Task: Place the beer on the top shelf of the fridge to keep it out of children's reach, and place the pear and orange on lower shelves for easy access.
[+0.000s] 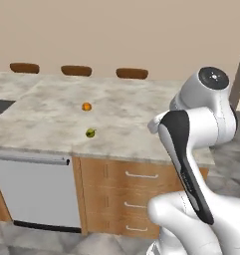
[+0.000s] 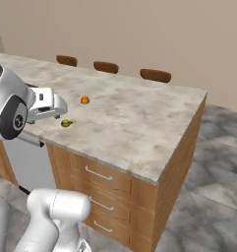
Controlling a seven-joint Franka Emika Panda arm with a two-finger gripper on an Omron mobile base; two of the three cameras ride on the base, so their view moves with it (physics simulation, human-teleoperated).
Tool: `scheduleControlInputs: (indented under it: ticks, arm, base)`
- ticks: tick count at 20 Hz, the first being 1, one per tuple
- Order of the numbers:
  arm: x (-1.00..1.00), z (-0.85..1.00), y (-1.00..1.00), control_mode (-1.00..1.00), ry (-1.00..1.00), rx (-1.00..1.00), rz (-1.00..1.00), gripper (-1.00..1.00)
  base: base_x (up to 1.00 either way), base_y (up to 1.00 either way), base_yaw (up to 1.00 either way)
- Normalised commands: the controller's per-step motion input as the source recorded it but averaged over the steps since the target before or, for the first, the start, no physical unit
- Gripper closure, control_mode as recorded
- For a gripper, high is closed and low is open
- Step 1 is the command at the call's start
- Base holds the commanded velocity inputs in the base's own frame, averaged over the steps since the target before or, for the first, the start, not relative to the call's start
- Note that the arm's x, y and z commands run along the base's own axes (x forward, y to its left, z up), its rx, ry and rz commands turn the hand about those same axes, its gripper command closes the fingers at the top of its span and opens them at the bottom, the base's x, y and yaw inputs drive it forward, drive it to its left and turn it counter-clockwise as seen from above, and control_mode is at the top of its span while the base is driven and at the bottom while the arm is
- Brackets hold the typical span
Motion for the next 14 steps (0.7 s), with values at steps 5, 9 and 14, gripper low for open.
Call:
scheduleControlInputs:
  ticks: [5, 9, 14]
  arm:
    - [0.0, 0.0, 0.0, 1.0, 0.0, 0.0, 0.0, -1.0]
    - [0.0, 0.0, 0.0, 1.0, 0.0, 0.0, 0.0, -1.0]
    - [0.0, 0.0, 0.0, 1.0, 0.0, 0.0, 0.0, -1.0]
  base:
    - [0.32, 1.0, -0.42]
    - [0.28, 1.0, -0.36]
    - [0.33, 0.83, -0.32]
